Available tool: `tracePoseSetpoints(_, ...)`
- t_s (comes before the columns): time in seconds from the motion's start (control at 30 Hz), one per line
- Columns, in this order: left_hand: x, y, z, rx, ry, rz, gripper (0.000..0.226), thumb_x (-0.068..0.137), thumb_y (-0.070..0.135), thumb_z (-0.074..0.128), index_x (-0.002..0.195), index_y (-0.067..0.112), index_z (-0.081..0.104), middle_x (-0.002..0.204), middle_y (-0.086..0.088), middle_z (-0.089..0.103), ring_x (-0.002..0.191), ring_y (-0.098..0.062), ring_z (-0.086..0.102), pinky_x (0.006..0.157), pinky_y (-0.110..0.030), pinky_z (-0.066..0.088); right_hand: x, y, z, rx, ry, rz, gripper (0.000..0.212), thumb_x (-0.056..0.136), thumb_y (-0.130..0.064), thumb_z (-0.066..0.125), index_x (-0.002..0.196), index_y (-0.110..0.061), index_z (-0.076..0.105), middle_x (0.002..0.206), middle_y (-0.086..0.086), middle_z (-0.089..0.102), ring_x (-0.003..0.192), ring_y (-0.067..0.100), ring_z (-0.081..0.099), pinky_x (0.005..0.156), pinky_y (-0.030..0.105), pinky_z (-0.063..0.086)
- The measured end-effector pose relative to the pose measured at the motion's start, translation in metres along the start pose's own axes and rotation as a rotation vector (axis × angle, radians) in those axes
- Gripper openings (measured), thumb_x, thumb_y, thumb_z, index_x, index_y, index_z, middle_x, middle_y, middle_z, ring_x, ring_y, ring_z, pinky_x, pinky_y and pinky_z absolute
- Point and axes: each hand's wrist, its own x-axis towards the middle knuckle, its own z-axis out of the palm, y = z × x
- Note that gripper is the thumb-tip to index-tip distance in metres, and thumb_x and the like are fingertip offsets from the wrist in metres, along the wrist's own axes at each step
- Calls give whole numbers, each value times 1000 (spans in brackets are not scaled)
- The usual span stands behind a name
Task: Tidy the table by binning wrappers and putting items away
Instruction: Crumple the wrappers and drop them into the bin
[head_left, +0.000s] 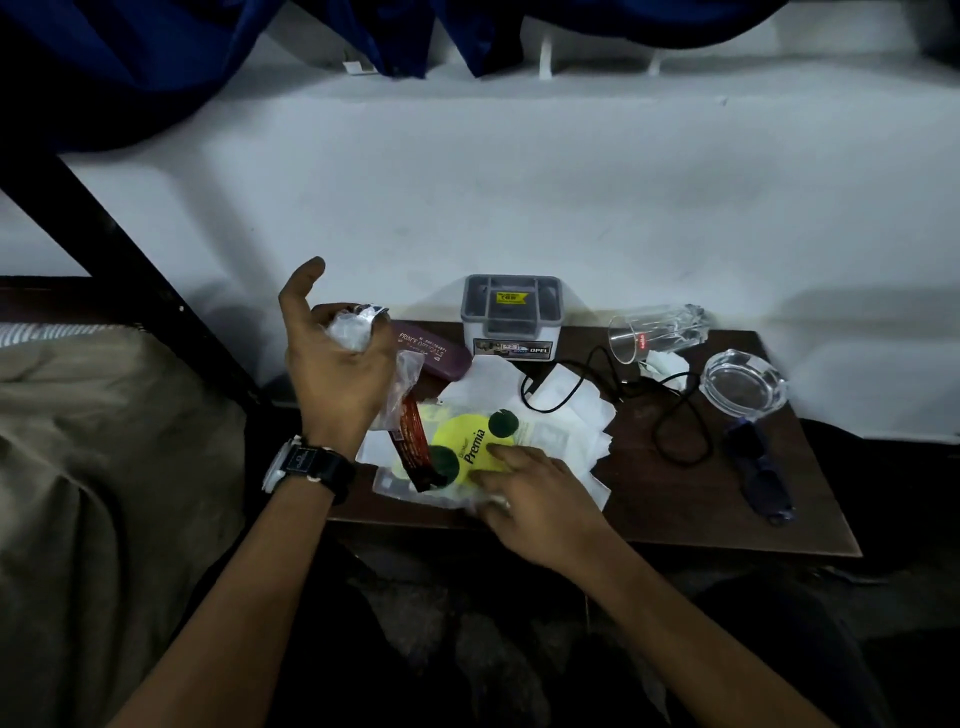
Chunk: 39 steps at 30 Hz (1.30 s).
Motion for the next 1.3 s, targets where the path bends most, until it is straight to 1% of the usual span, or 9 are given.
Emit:
tracePoseSetpoints(0.2,-5,3,5,-128,40,-16,58,85,3,74,136,17,51,91,3,61,72,-8,66,68,-19,54,8,7,-31,294,398,83,33,103,-17,48,132,-22,62,116,5,69,100,27,67,78,38,54)
tracePoseSetpoints(0.43,-19,13,27,-246,-42,-26,55,86,16,76,135,24,51,97,-12,68,86,-23,73,81,-39,61,15,-2,-76,452,525,-164,58,78,20,45,112,-17,75,129,-7,64,121,11,60,100,20,48)
tracePoseSetpoints(0.6,-39,24,46,-326,-90,-87,60,89,6,75,140,18,47,96,-4,72,86,-14,73,78,-25,56,22,-23,-88,1120,459,-22,32,86,1,49,86,-26,66,85,-8,66,77,8,61,72,27,47)
tracePoseSetpoints(0.7,-49,26,54,-311,-110,-57,67,89,14,76,147,15,40,128,-5,69,119,-14,66,102,-35,53,25,-23,-91,1435,411,-7,14,88,-12,53,97,-10,65,93,6,63,88,20,60,79,35,45)
tracePoseSetpoints(0.8,-60,32,65,-233,-124,-10,96,78,43,81,155,18,30,159,-2,42,147,-8,40,119,-29,37,28,-24,-92,1711,440,74,46,94,-43,52,118,-5,63,107,16,66,97,29,62,79,37,51)
tracePoseSetpoints(0.9,-64,36,75,-234,-86,0,103,70,46,90,153,24,33,145,-4,55,133,-16,56,110,-40,48,31,-23,-90,1704,457,234,53,96,-57,49,121,-14,68,122,15,70,113,32,64,93,46,54)
tracePoseSetpoints(1.03,-66,36,90,-171,-83,101,94,76,12,88,153,10,34,130,39,55,117,2,62,102,-30,52,28,-25,-95,1717,468,179,34,101,-34,48,124,-13,62,132,14,64,124,26,62,112,46,45)
tracePoseSetpoints(1.17,-66,28,103,-148,-112,100,97,75,19,84,154,27,28,145,-10,56,119,-28,65,101,-46,53,18,-2,-96,1166,448,209,33,106,-45,40,133,-35,57,130,-1,43,130,12,42,117,34,32)
tracePoseSetpoints(1.3,-58,26,111,-123,-86,74,94,74,16,75,152,36,26,134,-17,62,106,-30,69,93,-46,57,15,71,-98,754,760,295,35,100,-38,52,132,-26,58,123,-3,64,119,18,60,105,42,48)
